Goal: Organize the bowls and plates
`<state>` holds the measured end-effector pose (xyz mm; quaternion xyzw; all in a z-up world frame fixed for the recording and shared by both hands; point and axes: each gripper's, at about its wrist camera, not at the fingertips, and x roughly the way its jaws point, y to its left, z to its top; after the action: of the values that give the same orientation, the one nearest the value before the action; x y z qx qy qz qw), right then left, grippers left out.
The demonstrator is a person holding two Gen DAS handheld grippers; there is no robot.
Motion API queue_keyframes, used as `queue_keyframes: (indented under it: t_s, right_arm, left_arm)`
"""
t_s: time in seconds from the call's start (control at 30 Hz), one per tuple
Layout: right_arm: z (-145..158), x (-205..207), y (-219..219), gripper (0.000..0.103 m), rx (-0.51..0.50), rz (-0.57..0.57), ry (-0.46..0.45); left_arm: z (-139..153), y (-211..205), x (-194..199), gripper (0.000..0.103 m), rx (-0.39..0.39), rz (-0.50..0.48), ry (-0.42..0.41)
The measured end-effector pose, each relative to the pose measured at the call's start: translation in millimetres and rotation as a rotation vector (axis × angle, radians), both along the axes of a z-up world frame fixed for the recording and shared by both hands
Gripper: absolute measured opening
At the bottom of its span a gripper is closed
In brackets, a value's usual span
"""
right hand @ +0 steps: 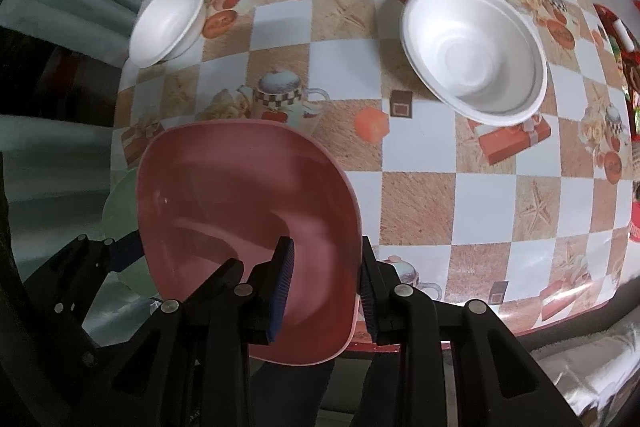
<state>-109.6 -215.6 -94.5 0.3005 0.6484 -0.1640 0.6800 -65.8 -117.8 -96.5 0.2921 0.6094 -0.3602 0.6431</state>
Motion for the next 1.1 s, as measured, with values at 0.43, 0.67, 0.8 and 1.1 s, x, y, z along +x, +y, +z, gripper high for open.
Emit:
queue_keyframes:
  t_s: [0.43, 0.67, 0.8, 1.1]
  right_arm:
    - [16.6, 36.7, 30.2, 0.033, -0.034, 0.131, -0.022]
    - [11.2, 65.2, 63.1, 0.033, -0.019, 0.230, -0.023]
    - [10.0, 83.5, 86.5, 0.033, -0.010, 0.294, -0.033]
    - [3.8, 107.0, 123.9, 0.033, 0.016, 0.407, -0.040]
  left_arm:
    - [13.9, 40.9, 18.5, 0.067, -0.026, 0.127, -0.016]
    - [16.8, 75.0, 34.1, 0.067, -0.020, 0.234, -0.031]
    - [17.4, 97.8, 42.8, 0.067, -0.009, 0.305, -0.037]
    - [18.2, 137.6, 59.5, 0.067, 0.008, 0.432, -0.049]
